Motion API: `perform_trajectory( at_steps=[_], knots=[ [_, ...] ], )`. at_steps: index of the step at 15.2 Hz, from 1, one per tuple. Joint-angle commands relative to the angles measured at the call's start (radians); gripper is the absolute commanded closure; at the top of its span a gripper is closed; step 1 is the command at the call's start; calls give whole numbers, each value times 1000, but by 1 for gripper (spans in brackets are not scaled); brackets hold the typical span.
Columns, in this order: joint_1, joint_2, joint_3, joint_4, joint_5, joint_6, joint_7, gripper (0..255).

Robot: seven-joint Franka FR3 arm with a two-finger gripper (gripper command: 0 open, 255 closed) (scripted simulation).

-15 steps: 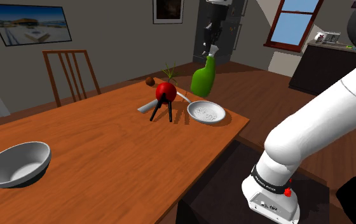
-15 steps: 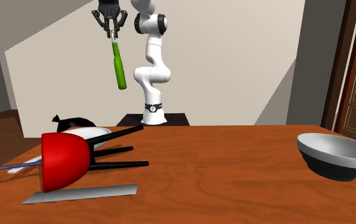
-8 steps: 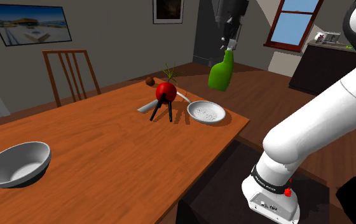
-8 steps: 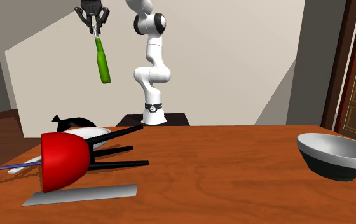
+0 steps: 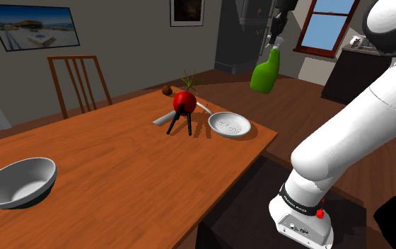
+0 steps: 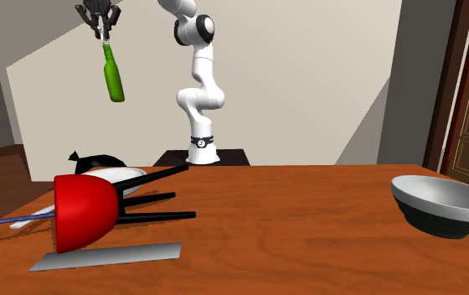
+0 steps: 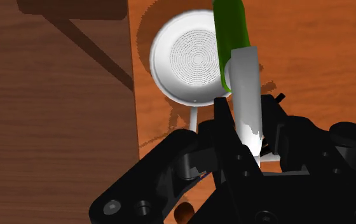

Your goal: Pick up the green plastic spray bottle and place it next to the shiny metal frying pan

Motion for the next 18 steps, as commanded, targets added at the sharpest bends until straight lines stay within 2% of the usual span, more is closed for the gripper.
perform_trajectory(
  at_steps=[1, 5, 9, 18],
  knots=[
    [-14, 28, -38, 49, 1, -24, -56, 255],
    [-49, 115, -125, 178, 24, -75, -177, 255],
    [-101, 236, -219, 340, 81, -138, -310, 255],
    [-88, 138, -187, 108, 28, 12, -279, 255]
  ],
)
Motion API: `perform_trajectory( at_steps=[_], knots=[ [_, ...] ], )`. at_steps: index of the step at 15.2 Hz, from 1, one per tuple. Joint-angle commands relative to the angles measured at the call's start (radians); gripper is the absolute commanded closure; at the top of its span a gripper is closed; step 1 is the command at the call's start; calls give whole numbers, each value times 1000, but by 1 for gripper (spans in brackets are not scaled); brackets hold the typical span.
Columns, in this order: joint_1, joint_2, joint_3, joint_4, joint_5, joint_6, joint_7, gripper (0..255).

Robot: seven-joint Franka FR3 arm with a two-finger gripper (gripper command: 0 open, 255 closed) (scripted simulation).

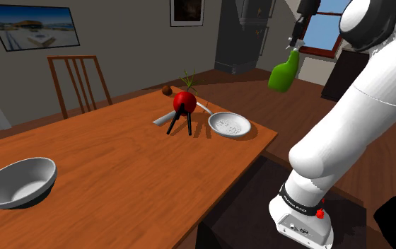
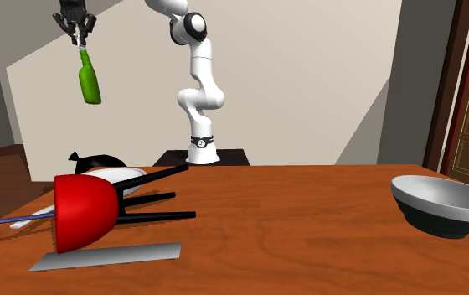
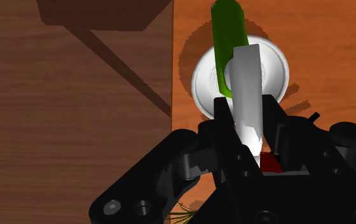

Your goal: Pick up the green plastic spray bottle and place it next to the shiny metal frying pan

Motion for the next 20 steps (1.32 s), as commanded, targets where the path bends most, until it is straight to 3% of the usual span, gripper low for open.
perform_trajectory(
  at_steps=[1, 20],
  knots=[
    [1, -19, 5, -49, -9, 34, 5, 255],
    [-6, -110, 20, -396, -53, 302, 25, 255]
  ],
)
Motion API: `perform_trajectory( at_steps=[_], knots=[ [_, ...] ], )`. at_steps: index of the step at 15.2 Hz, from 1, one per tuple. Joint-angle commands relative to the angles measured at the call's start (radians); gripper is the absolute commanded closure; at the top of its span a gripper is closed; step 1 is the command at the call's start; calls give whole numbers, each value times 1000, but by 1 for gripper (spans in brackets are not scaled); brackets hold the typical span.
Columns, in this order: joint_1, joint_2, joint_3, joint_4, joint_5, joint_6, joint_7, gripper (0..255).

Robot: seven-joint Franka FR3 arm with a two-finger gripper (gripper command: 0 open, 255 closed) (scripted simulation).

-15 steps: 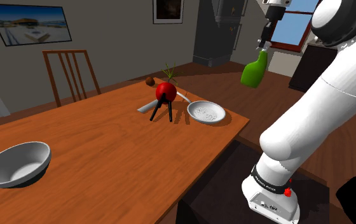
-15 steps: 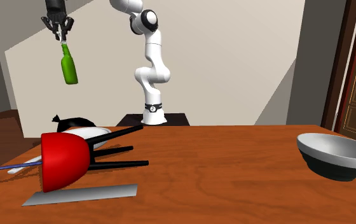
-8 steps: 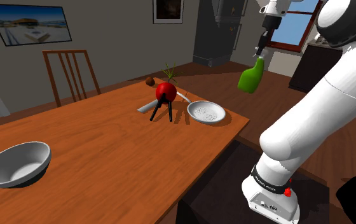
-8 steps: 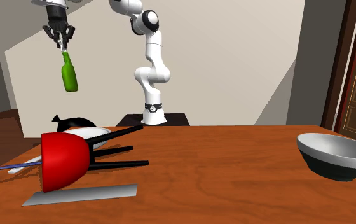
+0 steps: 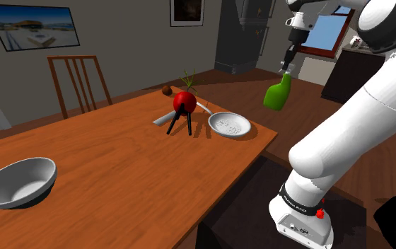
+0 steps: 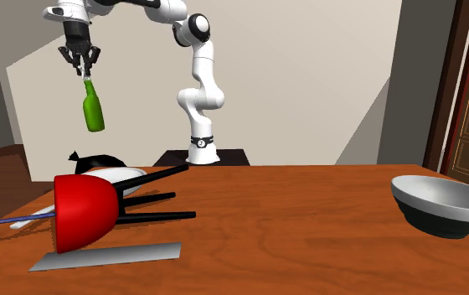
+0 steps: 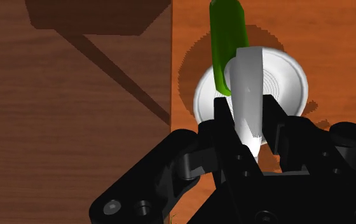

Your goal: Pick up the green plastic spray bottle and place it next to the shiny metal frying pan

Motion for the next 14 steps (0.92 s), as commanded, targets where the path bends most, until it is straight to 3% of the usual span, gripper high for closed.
perform_trajectory(
  at_steps=[1, 14],
  knots=[
    [-1, -5, 0, -31, -3, 27, 1, 255],
    [-7, -7, -10, -207, -7, 201, -6, 255]
  ],
)
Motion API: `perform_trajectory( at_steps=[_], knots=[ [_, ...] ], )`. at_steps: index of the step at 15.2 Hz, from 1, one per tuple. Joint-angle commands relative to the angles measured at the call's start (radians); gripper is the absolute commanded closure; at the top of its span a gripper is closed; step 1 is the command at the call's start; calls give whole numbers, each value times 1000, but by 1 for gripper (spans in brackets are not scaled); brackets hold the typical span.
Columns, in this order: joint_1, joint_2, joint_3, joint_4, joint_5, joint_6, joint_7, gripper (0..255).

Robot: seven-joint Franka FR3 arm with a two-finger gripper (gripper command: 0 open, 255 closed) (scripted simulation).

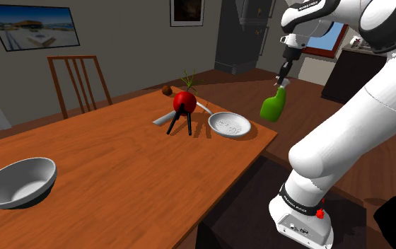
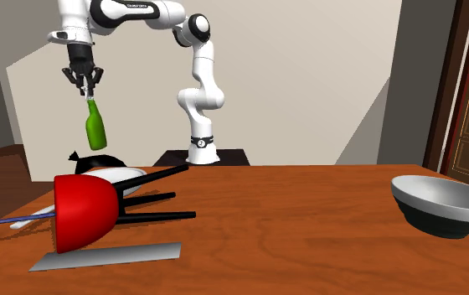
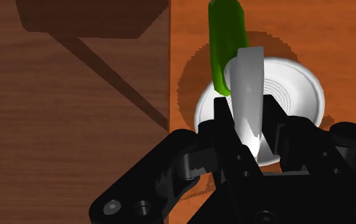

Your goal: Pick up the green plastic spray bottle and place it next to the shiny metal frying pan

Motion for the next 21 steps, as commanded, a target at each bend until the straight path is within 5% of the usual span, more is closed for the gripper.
perform_trajectory(
  at_steps=[1, 15, 21],
  knots=[
    [-1, 4, -4, -25, 1, 29, -5, 255],
    [-2, 53, -27, -170, 20, 216, -33, 255],
    [-2, 53, -27, -170, 20, 216, -33, 255]
  ],
)
